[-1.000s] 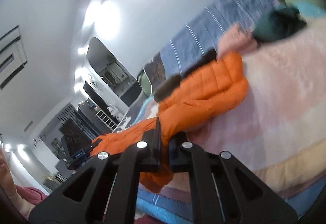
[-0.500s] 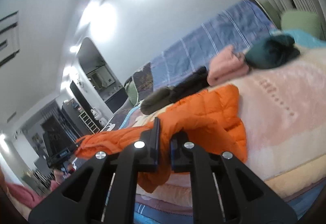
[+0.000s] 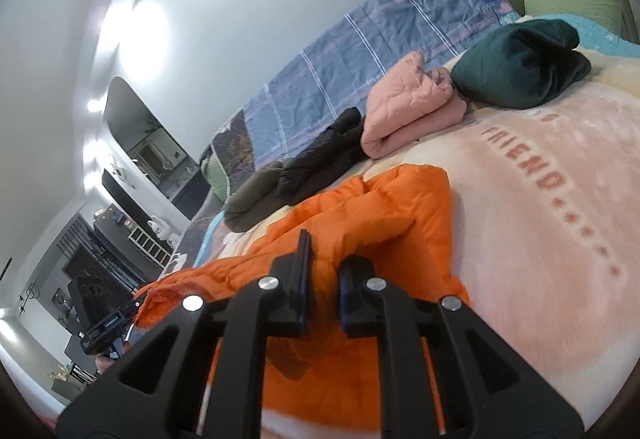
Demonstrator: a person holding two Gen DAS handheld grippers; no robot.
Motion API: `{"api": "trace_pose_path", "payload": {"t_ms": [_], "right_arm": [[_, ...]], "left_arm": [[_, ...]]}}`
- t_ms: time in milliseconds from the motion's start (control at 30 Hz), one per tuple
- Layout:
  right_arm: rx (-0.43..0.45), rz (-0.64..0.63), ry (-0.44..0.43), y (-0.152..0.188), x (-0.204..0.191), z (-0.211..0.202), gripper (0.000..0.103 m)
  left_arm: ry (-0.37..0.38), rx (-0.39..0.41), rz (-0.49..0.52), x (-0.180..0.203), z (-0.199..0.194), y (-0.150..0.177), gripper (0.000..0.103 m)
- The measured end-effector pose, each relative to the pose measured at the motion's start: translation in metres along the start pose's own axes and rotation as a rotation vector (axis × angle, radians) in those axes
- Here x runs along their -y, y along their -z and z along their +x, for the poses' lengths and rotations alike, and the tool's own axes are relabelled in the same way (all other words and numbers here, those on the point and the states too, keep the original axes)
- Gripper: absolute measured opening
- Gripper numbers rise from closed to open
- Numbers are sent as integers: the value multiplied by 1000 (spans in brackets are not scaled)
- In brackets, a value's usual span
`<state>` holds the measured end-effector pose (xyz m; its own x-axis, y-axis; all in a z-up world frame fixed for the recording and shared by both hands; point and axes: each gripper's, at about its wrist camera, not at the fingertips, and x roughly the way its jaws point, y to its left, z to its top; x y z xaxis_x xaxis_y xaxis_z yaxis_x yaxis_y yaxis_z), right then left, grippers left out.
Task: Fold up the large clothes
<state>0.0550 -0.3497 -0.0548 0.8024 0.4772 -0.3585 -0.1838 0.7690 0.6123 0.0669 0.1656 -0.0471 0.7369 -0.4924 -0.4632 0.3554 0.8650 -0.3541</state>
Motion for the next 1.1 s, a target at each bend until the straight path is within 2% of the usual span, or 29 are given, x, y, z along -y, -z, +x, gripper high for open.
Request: {"api": "trace_pose_path", "payload": {"t_ms": [167, 233, 300, 400, 500, 600, 667, 733, 767, 833, 867, 1000, 1100], "right_arm": [[-19, 12, 36, -18, 20, 52, 13], [-40, 19, 70, -22, 31, 78, 13], [-59, 20, 101, -23, 40, 100, 16], [-90, 44, 95, -20, 54, 118, 19], [-93, 64, 44, -19, 60, 118, 31], [-72, 25, 34, -22, 52, 107, 44], [-58, -24, 55, -22, 41, 101, 49], [-52, -67, 69, -22, 30, 95, 54], [-46, -93, 75, -21, 24, 91, 59], [-28, -174, 91, -19, 7, 81, 70], [-12, -233, 102, -17, -4, 74, 79], [23, -390, 140, -9, -29, 56, 87], [1, -442, 186, -3, -35, 57, 88]], "left_arm": [[-14, -31, -19, -26, 44, -19, 17], [-38, -47, -16, -38, 67, -25, 21], [-73, -65, -4, -49, 87, -26, 23], [-91, -103, -31, -69, 121, -20, 24], [-93, -119, -56, -80, 139, -10, 25], [-95, -108, -43, -79, 134, -9, 27], [-83, -89, -40, -76, 123, -13, 32], [-64, -65, -39, -71, 109, -17, 43], [-60, -53, -33, -68, 103, -19, 45], [-45, -28, -5, -59, 85, -22, 63], [-41, -14, 8, -54, 78, -24, 67], [-52, 35, 66, -37, 54, -28, 92], [-82, 82, 108, -27, 37, -30, 96]]}}
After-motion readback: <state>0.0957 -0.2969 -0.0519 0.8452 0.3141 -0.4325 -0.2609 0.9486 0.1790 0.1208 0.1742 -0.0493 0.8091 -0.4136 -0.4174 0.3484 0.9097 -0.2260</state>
